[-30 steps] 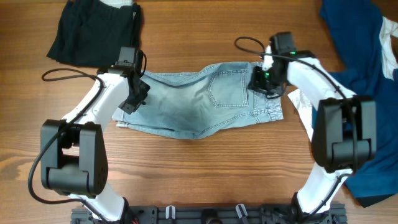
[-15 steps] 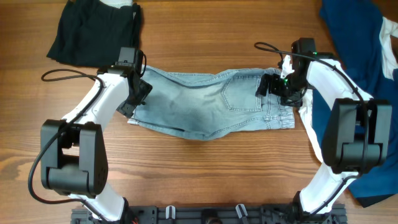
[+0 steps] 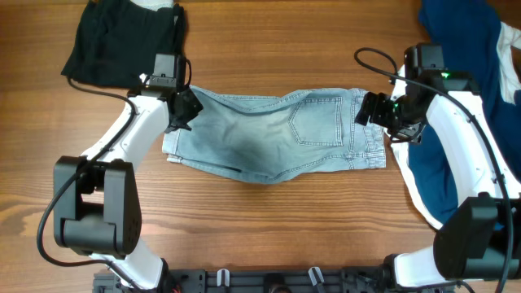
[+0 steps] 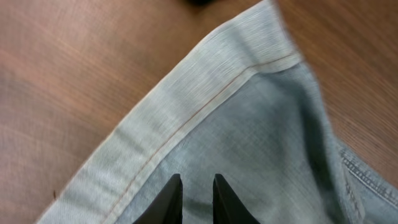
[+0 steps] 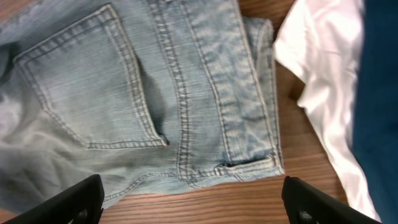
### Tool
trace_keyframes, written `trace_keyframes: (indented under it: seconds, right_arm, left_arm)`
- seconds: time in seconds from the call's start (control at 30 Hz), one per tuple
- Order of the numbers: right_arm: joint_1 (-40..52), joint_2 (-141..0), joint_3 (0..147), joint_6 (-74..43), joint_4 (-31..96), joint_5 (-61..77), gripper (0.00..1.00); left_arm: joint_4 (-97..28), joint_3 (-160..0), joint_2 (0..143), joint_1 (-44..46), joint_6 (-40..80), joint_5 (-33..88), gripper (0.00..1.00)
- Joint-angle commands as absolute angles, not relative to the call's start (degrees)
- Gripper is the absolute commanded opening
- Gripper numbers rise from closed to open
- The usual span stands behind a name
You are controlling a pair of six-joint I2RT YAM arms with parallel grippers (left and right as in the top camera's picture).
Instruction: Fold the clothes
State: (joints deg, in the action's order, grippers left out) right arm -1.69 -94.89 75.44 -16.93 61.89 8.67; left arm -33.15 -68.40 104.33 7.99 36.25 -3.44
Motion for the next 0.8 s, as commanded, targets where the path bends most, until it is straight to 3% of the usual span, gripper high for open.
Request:
trace_keyframes:
  seconds: [0.0,0.23,0.53,0.77]
  right_arm:
    - [-2.1,-95.4,71.2,-18.9,60.1,5.7,0.94]
    - [-4.3,-95.5,61.4,-16.5,51.6,5.9,0.97]
    - [-6.0,-95.7,53.5,-16.6,38.9,7.6,0.99]
    - [-6.0,-99.5,49.5,-20.0,30.0,14.3,0.86]
  left_arm:
    - [-33.1,-68.5,106.1,8.3,25.9,-2.8,0.18]
    - [-33.6,-68.5,111.2,8.3,24.2,-2.8,0.11]
    - [-33.3,-68.5,114.6,8.3,24.2,-2.8,0.12]
    - [-33.2,-68.5,114.6,8.3,24.2,-2.8,0.16]
